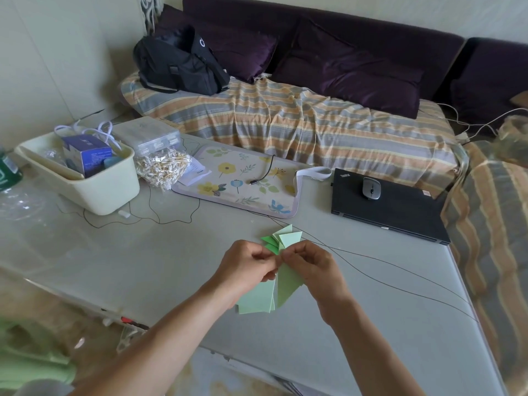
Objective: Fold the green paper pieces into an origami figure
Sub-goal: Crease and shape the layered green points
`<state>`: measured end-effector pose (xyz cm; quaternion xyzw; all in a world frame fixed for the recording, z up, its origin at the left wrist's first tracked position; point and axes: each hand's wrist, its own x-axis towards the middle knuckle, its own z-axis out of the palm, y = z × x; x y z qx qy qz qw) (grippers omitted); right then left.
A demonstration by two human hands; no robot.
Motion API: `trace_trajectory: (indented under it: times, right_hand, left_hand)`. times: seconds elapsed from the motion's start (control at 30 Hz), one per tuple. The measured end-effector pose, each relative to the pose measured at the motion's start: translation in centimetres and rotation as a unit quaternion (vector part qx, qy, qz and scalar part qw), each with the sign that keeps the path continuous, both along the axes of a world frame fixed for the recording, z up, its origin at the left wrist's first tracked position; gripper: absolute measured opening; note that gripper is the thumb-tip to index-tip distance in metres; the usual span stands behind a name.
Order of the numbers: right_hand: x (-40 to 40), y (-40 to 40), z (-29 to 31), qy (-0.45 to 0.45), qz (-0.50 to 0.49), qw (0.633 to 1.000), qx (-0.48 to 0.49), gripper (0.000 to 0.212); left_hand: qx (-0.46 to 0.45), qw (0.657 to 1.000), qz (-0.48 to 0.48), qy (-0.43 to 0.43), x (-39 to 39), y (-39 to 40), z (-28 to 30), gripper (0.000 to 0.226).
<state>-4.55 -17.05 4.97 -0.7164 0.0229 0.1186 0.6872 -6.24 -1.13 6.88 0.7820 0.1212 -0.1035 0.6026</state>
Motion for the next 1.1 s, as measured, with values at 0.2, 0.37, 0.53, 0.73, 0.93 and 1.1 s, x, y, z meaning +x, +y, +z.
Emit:
trace_trajectory:
  times: [0.2,0.37,0.53,0.73,0.93,1.1]
  right_hand:
    - [-0.3,0.2,0.4,0.017,0.02,1.0,-0.005,0.013]
    - [-0.1,0.2,0.3,0.001,0.016,1.0,-0.026,0.016]
    - [-0.1,0.3,0.3,0.01,0.004,1.0,-0.018,0.011]
    - [-0.2,0.2,0.1,0.042,0.015,0.999,-0.005,0.014]
    - [0.0,0.2,0.0,0.046,0.008,0.999,-0.012,0.012]
    - [0.1,0.1,-0.1,0.051,-0.001,0.999,-0.02,0.015]
  left_hand:
    - [0.089,0.994,-0.062,0.0,-0.3,0.1,1.0,0.012]
    - [0.097,0.992,-0.085,0.01,-0.4,-0.1,1.4,0.018]
    - [0.094,0.993,-0.071,0.013,-0.5,-0.3,1.6,0.014]
    - [0.048,0.998,0.015,0.021,0.2,0.1,1.0,0.012]
    - [-0.122,0.99,0.051,0.046,0.4,0.0,1.5,0.037]
    - [-0.17,0.978,0.104,0.057,0.8,0.3,1.3,0.038]
